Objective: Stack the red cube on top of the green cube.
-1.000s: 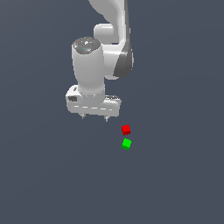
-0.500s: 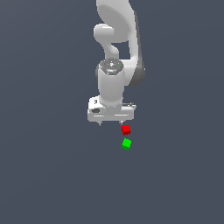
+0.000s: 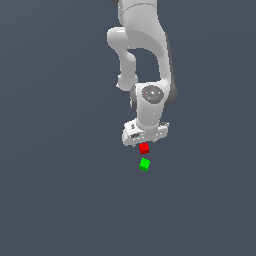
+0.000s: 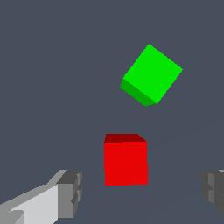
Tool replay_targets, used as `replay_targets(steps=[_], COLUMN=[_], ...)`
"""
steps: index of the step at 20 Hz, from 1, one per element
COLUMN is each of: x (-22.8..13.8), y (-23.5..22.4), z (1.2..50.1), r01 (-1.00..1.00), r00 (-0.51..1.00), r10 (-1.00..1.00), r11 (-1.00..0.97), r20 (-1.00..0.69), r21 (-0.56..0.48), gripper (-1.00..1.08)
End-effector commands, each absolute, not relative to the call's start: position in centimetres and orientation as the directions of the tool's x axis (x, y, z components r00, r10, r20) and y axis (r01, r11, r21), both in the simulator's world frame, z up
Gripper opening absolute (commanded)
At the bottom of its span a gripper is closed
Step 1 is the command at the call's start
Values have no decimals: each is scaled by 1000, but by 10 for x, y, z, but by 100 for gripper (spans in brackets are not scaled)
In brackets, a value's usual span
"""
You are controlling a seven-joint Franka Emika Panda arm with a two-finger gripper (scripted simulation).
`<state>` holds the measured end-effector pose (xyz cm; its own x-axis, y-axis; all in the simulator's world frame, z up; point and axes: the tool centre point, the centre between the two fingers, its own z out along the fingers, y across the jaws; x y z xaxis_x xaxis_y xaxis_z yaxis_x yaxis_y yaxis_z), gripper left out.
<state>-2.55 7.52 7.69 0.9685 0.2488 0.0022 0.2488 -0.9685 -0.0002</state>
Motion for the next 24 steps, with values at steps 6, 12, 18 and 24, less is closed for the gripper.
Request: replay_targets(steps=[6, 12, 18, 24], x=[-28, -29, -29, -29], y=[80, 81, 81, 82], z=[69, 45, 22, 20], r01=[260, 264, 266, 267], r00=[966, 965, 964, 964], r10=[260, 264, 266, 267], r11=[-966, -965, -964, -964], r20=[0, 0, 0, 0], r21=[-2, -1, 0, 0], gripper=[100, 100, 100, -100])
